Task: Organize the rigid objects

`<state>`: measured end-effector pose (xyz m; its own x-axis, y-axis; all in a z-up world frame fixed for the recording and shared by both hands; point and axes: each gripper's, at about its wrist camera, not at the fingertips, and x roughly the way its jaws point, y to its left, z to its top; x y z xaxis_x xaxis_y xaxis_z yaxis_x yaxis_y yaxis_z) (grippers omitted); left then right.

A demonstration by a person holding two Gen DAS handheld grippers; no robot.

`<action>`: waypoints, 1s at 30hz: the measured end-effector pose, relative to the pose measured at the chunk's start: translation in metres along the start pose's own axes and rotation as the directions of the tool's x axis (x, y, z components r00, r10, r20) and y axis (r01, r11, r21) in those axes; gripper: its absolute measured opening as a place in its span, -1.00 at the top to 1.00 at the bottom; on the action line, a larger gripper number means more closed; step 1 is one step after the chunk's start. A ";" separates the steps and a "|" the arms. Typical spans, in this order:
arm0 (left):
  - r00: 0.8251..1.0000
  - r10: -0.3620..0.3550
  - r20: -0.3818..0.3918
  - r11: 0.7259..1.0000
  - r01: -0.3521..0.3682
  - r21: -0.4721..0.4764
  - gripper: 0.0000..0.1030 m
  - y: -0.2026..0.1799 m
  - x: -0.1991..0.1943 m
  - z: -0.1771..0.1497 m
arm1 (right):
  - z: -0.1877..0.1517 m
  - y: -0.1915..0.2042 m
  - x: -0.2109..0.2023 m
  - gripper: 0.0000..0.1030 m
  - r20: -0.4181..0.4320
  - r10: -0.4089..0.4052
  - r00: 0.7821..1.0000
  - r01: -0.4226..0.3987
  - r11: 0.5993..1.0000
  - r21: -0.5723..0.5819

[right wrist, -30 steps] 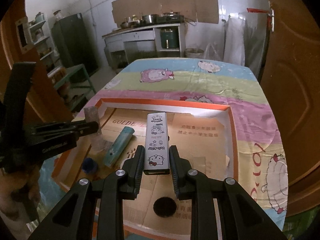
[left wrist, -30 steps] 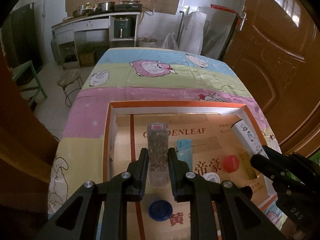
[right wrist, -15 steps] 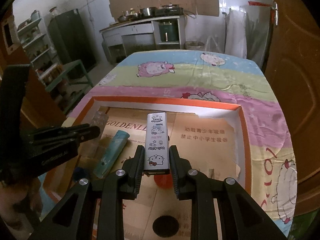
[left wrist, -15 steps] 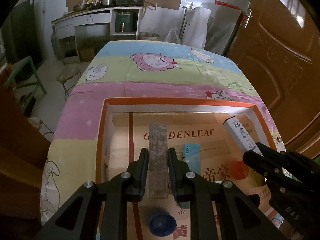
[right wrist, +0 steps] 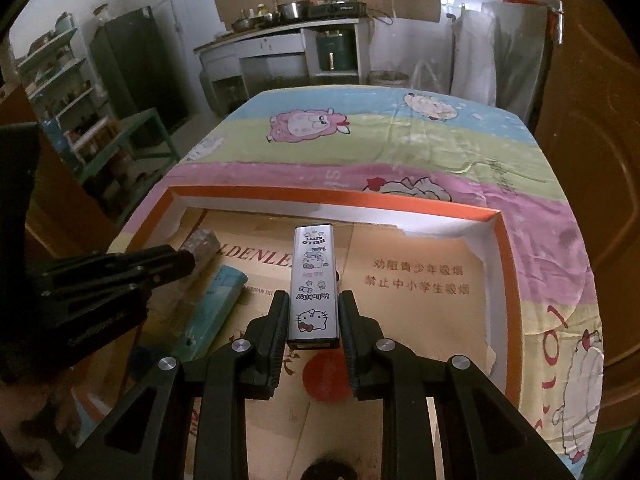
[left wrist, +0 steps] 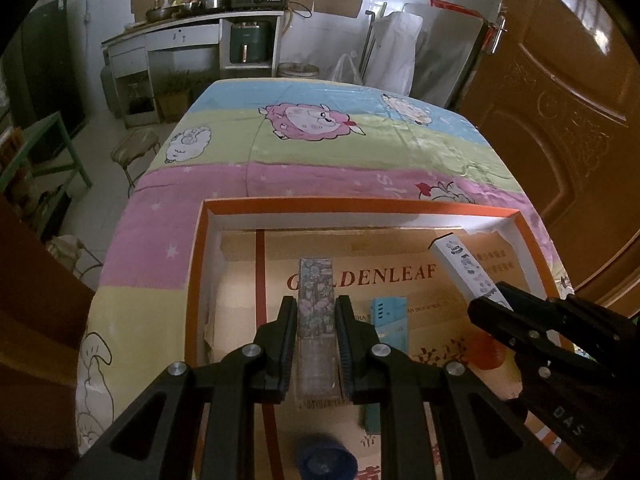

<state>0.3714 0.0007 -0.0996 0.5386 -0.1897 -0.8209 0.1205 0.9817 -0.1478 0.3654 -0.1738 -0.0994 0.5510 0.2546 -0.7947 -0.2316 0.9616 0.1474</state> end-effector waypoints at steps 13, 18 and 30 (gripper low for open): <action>1.000 0.007 0.008 1.000 -0.007 0.014 0.61 -0.003 0.004 0.002 | 0.006 0.002 0.021 0.50 -0.056 -0.023 0.998 0.022 1.000 -0.009; 1.000 -0.019 -0.010 1.000 0.019 -0.005 0.60 0.002 0.010 0.001 | 0.007 0.001 0.028 0.49 -0.090 -0.019 0.996 0.019 1.000 -0.002; 0.999 -0.043 -0.024 0.999 0.043 -0.013 0.50 0.004 0.014 0.000 | 0.007 -0.001 0.029 0.47 -0.091 -0.009 0.996 0.010 1.000 0.005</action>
<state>0.3795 0.0016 -0.1115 0.5128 -0.2313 -0.8267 0.1327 0.9728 -0.1899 0.3871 -0.1671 -0.1186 0.4777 0.2354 -0.8464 -0.2222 0.9645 0.1429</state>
